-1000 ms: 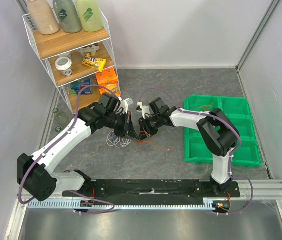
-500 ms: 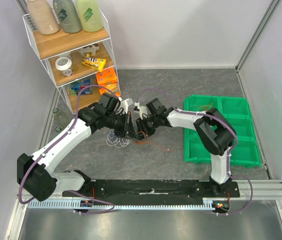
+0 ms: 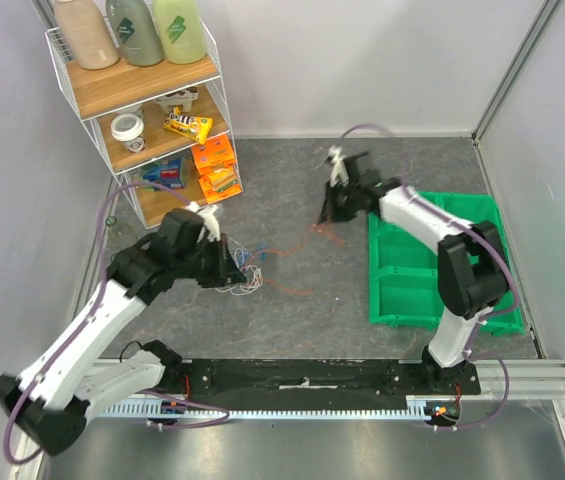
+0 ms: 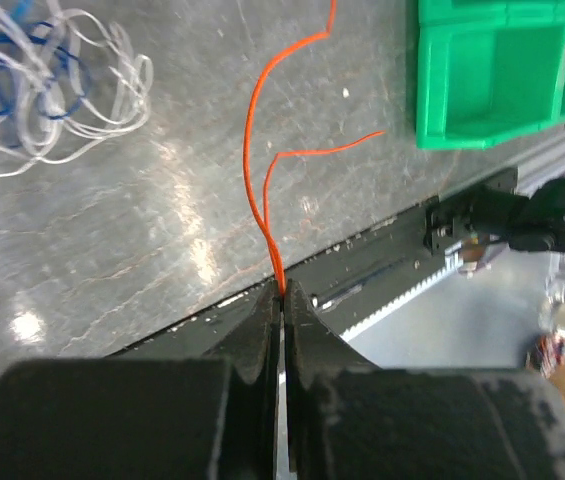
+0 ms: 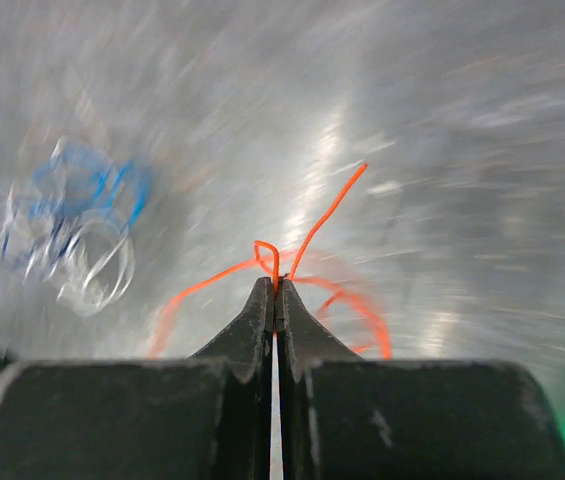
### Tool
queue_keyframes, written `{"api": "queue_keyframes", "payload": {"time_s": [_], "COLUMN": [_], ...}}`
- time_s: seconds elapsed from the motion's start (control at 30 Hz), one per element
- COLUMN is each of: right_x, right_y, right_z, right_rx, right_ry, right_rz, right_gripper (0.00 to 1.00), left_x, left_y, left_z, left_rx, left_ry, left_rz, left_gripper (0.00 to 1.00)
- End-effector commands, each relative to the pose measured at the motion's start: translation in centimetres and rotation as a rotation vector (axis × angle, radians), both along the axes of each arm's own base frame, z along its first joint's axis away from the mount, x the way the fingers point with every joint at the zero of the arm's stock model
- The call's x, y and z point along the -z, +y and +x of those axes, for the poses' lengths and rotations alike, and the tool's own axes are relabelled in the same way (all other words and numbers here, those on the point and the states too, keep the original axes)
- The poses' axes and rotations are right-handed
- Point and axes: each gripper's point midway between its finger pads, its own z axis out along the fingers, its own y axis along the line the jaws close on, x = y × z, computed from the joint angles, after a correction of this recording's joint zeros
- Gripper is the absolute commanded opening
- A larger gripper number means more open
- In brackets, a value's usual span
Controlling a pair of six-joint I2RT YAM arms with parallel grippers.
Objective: Untangle the cables
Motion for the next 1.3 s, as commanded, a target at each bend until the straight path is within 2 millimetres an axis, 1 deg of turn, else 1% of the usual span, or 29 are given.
{"api": "queue_keyframes", "payload": {"time_s": [0.0, 0.03, 0.07, 0.17, 0.27, 0.3, 0.33, 0.37, 0.43, 0.5, 0.53, 0.57, 0.6, 0.67, 0.7, 0.77, 0.83, 0.87, 0.93, 0.97, 1.0, 1.03, 1.07, 1.1, 1.17, 1.2, 1.23, 1.27], "right_x": [-5.6, -5.9, -6.3, -8.0, -9.7, -10.3, -10.8, -11.4, -12.2, -12.9, -13.1, -13.4, -13.6, -14.4, -14.6, -15.3, -15.8, -15.8, -15.3, -15.0, -14.6, -14.0, -13.5, -12.9, -11.3, -10.8, -10.1, -9.5], "right_y": [-9.8, -11.8, -14.0, -18.9, -22.4, -23.7, -24.5, -25.9, -27.8, -30.2, -31.1, -31.4, -32.6, -32.2, -31.4, -29.6, -27.8, -25.2, -22.3, -20.6, -18.6, -17.5, -16.1, -14.2, -11.9, -10.4, -9.3, -8.3], "right_z": [6.3, 7.3, 8.1, 9.8, 10.9, 11.1, 11.3, 11.4, 11.4, 11.2, 11.2, 11.2, 11.2, 11.5, 11.7, 11.9, 11.8, 11.6, 10.8, 10.2, 9.2, 8.6, 7.7, 6.5, 4.1, 2.8, 1.5, 0.5], "right_rx": [0.34, 0.406, 0.478, 0.641, 0.749, 0.784, 0.805, 0.839, 0.883, 0.945, 0.972, 0.984, 1.006, 0.982, 0.959, 0.911, 0.851, 0.776, 0.685, 0.621, 0.549, 0.511, 0.465, 0.385, 0.287, 0.224, 0.179, 0.144], "right_ry": [-0.138, -0.152, -0.158, -0.193, -0.229, -0.238, -0.245, -0.255, -0.265, -0.271, -0.264, -0.265, -0.259, -0.276, -0.284, -0.308, -0.323, -0.335, -0.315, -0.295, -0.271, -0.252, -0.226, -0.188, -0.132, -0.125, -0.113, -0.113], "right_rz": [-0.235, -0.288, -0.339, -0.425, -0.478, -0.488, -0.497, -0.502, -0.516, -0.528, -0.504, -0.481, -0.467, -0.431, -0.393, -0.317, -0.262, -0.232, -0.195, -0.148, -0.103, -0.089, -0.061, -0.034, -0.057, -0.06, -0.067, -0.076], "right_gripper": [0.0, 0.0, 0.0, 0.0, 0.0, 0.0, 0.0, 0.0, 0.0, 0.0, 0.0, 0.0, 0.0, 0.0, 0.0, 0.0, 0.0, 0.0, 0.0, 0.0, 0.0, 0.0, 0.0, 0.0, 0.0, 0.0, 0.0, 0.0], "left_x": [-2.4, -3.1, -4.1, -7.3, -9.8, -10.2, -10.8, -11.5, -11.9, -12.2, -12.4, -12.5, -12.5, -12.4, -12.2, -12.1, -11.8, -11.7, -11.1, -10.7, -11.3, -11.2, -11.1, -10.6, -9.2, -7.9, -6.8, -5.0], "left_y": [4.9, 5.9, 7.2, 10.2, 12.6, 13.3, 14.0, 14.6, 15.6, 16.5, 16.9, 17.2, 17.2, 16.7, 16.1, 14.2, 11.3, 9.8, 5.9, 4.2, 2.3, 0.7, -1.0, -2.5, -5.3, -6.5, -7.5, -8.4], "left_z": [-0.5, -0.6, -0.7, -1.3, -1.8, -1.9, -2.0, -2.2, -2.6, -3.1, -3.3, -3.3, -3.4, -3.1, -2.8, -1.9, -0.5, 0.3, 2.6, 3.6, 4.5, 5.6, 6.2, 7.0, 7.8, 8.3, 8.5, 8.8], "left_rx": [-0.25, -0.286, -0.342, -0.453, -0.539, -0.559, -0.579, -0.601, -0.619, -0.638, -0.648, -0.653, -0.651, -0.626, -0.603, -0.548, -0.463, -0.422, -0.325, -0.286, -0.239, -0.206, -0.156, -0.116, -0.043, -0.011, 0.015, 0.027], "left_ry": [-0.158, -0.198, -0.252, -0.392, -0.474, -0.488, -0.503, -0.515, -0.526, -0.537, -0.546, -0.555, -0.563, -0.562, -0.556, -0.541, -0.521, -0.511, -0.46, -0.431, -0.426, -0.406, -0.383, -0.353, -0.257, -0.204, -0.148, -0.077], "left_rz": [0.027, 0.025, 0.026, -0.001, 0.001, 0.014, 0.028, 0.038, 0.064, 0.088, 0.091, 0.098, 0.1, 0.102, 0.098, 0.066, 0.017, -0.01, -0.056, -0.071, -0.122, -0.146, -0.177, -0.194, -0.228, -0.237, -0.245, -0.238], "left_gripper": [0.02, 0.02, 0.02, 0.02, 0.02, 0.02, 0.02, 0.02, 0.02, 0.02, 0.02, 0.02, 0.02, 0.02, 0.02, 0.02, 0.02, 0.02, 0.02, 0.02, 0.02, 0.02, 0.02, 0.02, 0.02, 0.02, 0.02, 0.02]}}
